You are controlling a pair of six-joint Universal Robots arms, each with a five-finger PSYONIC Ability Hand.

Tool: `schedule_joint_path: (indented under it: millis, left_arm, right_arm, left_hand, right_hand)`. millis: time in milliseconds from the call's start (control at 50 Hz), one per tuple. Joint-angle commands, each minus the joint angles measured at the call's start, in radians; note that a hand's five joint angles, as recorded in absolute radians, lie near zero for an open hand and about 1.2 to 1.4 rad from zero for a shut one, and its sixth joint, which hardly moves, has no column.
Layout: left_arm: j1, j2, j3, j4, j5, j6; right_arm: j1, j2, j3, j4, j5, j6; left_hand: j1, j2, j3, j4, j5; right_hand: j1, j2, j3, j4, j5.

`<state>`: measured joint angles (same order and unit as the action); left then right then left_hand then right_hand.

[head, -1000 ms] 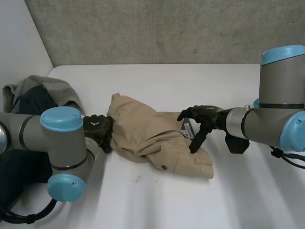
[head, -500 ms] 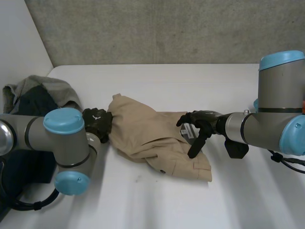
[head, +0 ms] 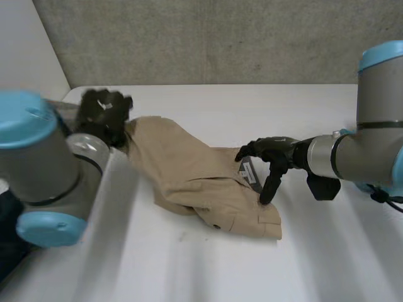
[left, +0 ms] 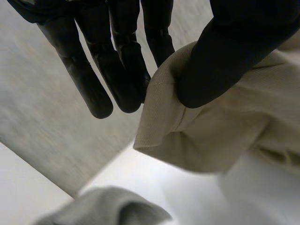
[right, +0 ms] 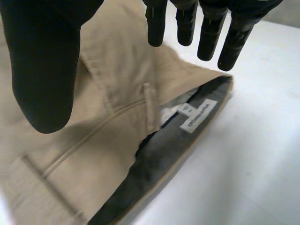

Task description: Fold the laundry.

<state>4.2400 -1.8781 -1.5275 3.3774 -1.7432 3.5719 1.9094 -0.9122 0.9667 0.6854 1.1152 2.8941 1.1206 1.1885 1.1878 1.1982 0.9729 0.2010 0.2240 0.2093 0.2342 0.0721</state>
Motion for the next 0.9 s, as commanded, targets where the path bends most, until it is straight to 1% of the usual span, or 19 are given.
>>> schedule_joint_path:
  millis: [20, 80, 160, 180, 240, 300, 360, 380, 400, 420, 460, 520, 600, 620, 660, 700, 760, 840, 900]
  left_arm:
    - [-0.005, 0.181, -0.013, -0.030, 0.001, 0.001]
    - [-0.006, 0.215, -0.013, -0.035, 0.001, 0.001]
    - [-0.006, 0.223, -0.014, -0.041, 0.001, 0.002]
    - [-0.006, 0.224, -0.014, -0.041, 0.001, 0.002]
    - [-0.008, 0.223, -0.016, -0.047, 0.001, 0.001]
    - [-0.015, 0.221, -0.016, -0.047, -0.001, -0.001]
    - [-0.021, 0.224, -0.014, -0.049, -0.001, -0.001]
    - [-0.023, 0.224, -0.014, -0.049, -0.001, 0.001]
    - [-0.023, 0.226, -0.014, -0.050, -0.001, 0.001]
    - [-0.023, 0.231, -0.014, -0.052, -0.001, 0.002]
    - [-0.023, 0.241, -0.010, -0.056, -0.001, 0.002]
    - [-0.022, 0.283, 0.012, -0.073, 0.001, 0.004]
    - [-0.020, 0.358, 0.069, -0.081, 0.007, 0.002]
    - [-0.017, 0.375, 0.079, -0.078, 0.011, 0.002]
    - [-0.011, 0.424, 0.113, -0.075, 0.031, -0.001]
    - [-0.009, 0.451, 0.135, -0.073, 0.043, -0.001]
    - [-0.008, 0.491, 0.168, -0.078, 0.062, -0.005]
    - [-0.018, 0.502, 0.173, -0.093, 0.065, -0.005]
    - [-0.023, 0.495, 0.156, -0.125, 0.067, -0.007]
  right_arm:
    - [0.008, 0.024, -0.062, 0.166, -0.057, -0.095]
    - [0.010, 0.033, -0.051, 0.166, -0.057, -0.088]
    - [0.019, 0.052, -0.014, 0.143, -0.058, -0.035]
    - [0.031, 0.055, 0.006, 0.105, -0.055, 0.009]
    - [0.051, 0.056, 0.039, 0.011, -0.040, 0.074]
    - [0.065, 0.056, 0.082, -0.108, -0.009, 0.142]
    - [0.074, 0.044, 0.095, -0.158, 0.031, 0.177]
    - [0.076, 0.039, 0.095, -0.164, 0.043, 0.183]
    - [0.077, 0.027, 0.093, -0.170, 0.064, 0.185]
    - [0.074, 0.013, 0.089, -0.172, 0.075, 0.185]
    - [0.068, -0.019, 0.084, -0.179, 0.080, 0.185]
    - [0.068, -0.109, 0.078, -0.204, 0.089, 0.175]
    - [0.059, -0.269, 0.069, -0.234, 0.090, 0.159]
    - [0.050, -0.343, 0.055, -0.250, 0.092, 0.152]
    - [0.034, -0.414, 0.043, -0.265, 0.092, 0.145]
    - [-0.001, -0.508, 0.034, -0.282, 0.094, 0.122]
    - [-0.044, -0.604, 0.027, -0.282, 0.090, 0.079]
    - [-0.061, -0.669, 0.049, -0.262, 0.090, 0.010]
    - [-0.056, -0.672, 0.064, -0.224, 0.092, -0.036]
  left_hand:
    - [0.276, 0.208, 0.209, 0.198, 0.249]
    - [0.276, 0.208, 0.209, 0.198, 0.249]
    - [0.276, 0.208, 0.209, 0.198, 0.249]
    - [0.276, 0.208, 0.209, 0.198, 0.249]
    - [0.276, 0.208, 0.209, 0.198, 0.249]
    - [0.276, 0.208, 0.209, 0.198, 0.249]
    - [0.276, 0.208, 0.209, 0.198, 0.249]
    - [0.276, 0.208, 0.209, 0.198, 0.249]
    - [0.276, 0.208, 0.209, 0.198, 0.249]
    - [0.276, 0.208, 0.209, 0.198, 0.249]
    - [0.276, 0.208, 0.209, 0.198, 0.249]
    - [0.276, 0.208, 0.209, 0.198, 0.249]
    - [0.276, 0.208, 0.209, 0.198, 0.249]
    - [0.276, 0.208, 0.209, 0.198, 0.249]
    - [0.276, 0.208, 0.209, 0.198, 0.249]
    - [0.276, 0.208, 0.209, 0.198, 0.249]
    - [0.276, 0.208, 0.209, 0.198, 0.249]
    - [0.276, 0.208, 0.209, 0.198, 0.249]
    - [0.276, 0.208, 0.209, 0.198, 0.249]
  right_hand:
    - [0.004, -0.019, -0.004, -0.029, -0.041]
    - [0.004, -0.019, -0.004, -0.029, -0.041]
    - [0.048, 0.025, 0.040, 0.015, 0.003]
    - [0.069, 0.046, 0.060, 0.036, 0.023]
    - [0.154, 0.131, 0.145, 0.121, 0.108]
    - [0.315, 0.292, 0.307, 0.282, 0.270]
    - [0.582, 0.559, 0.573, 0.549, 0.536]
    - [0.705, 0.682, 0.697, 0.672, 0.659]
    - [1.014, 0.991, 1.006, 0.981, 0.968]
    - [1.193, 1.170, 1.185, 1.160, 1.148]
    - [1.195, 1.172, 1.187, 1.162, 1.150]
    - [1.195, 1.172, 1.187, 1.162, 1.150]
    - [1.195, 1.172, 1.187, 1.162, 1.150]
    - [1.195, 1.172, 1.187, 1.162, 1.150]
    - [1.195, 1.172, 1.187, 1.162, 1.150]
    - [1.195, 1.172, 1.187, 1.162, 1.150]
    - [1.195, 1.172, 1.187, 1.162, 1.150]
    - [1.195, 1.172, 1.187, 1.162, 1.150]
    - [1.195, 1.172, 1.187, 1.162, 1.150]
